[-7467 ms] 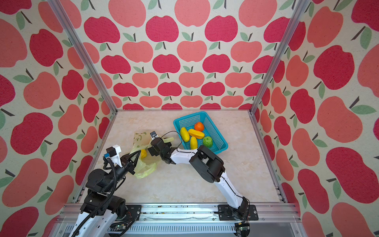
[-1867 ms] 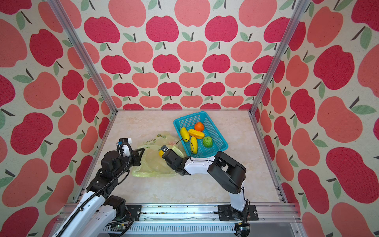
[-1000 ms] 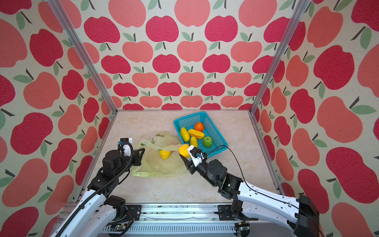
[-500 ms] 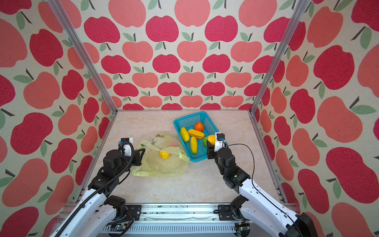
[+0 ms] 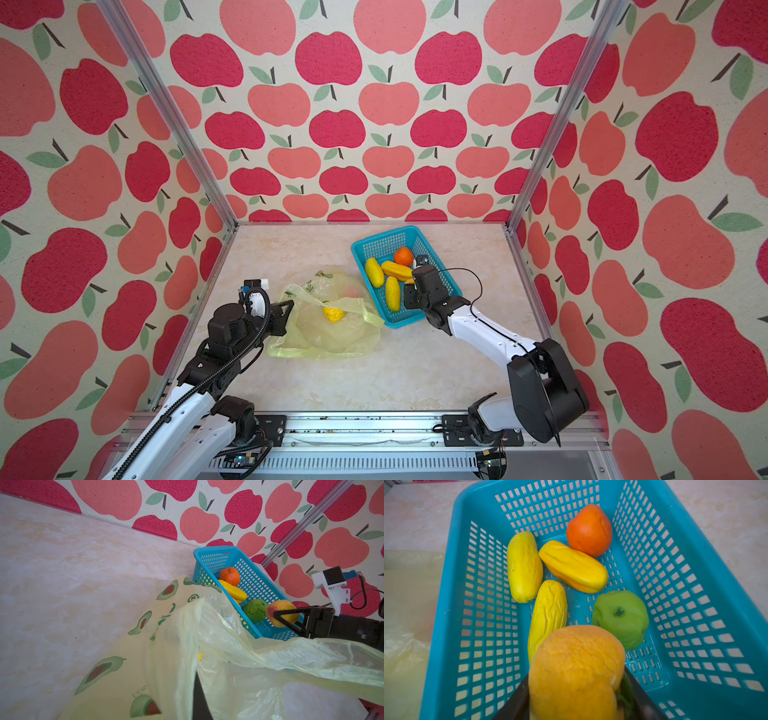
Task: Untie the knot of the plastic bag and take out the fruit
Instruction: Place the fruit in the basket.
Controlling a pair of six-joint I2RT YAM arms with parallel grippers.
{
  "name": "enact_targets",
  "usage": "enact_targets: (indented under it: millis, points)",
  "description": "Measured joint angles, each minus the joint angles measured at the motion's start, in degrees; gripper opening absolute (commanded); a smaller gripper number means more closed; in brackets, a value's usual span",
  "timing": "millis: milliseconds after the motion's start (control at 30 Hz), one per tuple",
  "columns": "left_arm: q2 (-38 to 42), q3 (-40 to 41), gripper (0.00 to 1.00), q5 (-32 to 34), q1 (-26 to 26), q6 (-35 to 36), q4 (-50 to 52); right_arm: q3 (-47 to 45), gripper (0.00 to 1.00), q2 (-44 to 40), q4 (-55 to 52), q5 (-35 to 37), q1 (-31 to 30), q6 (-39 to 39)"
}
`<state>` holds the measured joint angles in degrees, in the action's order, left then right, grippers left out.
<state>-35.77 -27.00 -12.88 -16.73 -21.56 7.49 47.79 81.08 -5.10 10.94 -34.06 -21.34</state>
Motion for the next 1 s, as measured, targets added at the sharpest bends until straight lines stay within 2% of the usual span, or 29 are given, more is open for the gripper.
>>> enact_targets:
  millis: [200, 500, 567, 833, 1000]
  points:
    - [-0.33, 0.00, 0.00, -0.02, 0.00, 0.00, 0.02, 4.39, 0.25, 6.54, -1.95, -3.56, 0.00, 0.00]
    - [-0.35, 0.00, 0.00, -0.04, 0.00, 0.00, 0.02, 10.75, 0.32, 15.50, -5.05, -2.99, 0.00, 0.02]
    - [-0.35, 0.00, 0.00, -0.02, 0.00, 0.00, 0.00, 10.80, 0.39, 16.15, -5.11, -2.91, 0.00, 0.04]
    - [-0.83, 0.00, 0.00, -0.04, 0.00, 0.00, -0.02, 9.64, 0.73, 14.93, -4.42, -2.19, -0.04, 0.31]
    - [-1.40, 0.00, 0.00, -0.07, 0.00, 0.00, -0.02, 4.26, 0.83, 7.34, -2.03, -1.25, -0.96, 1.05]
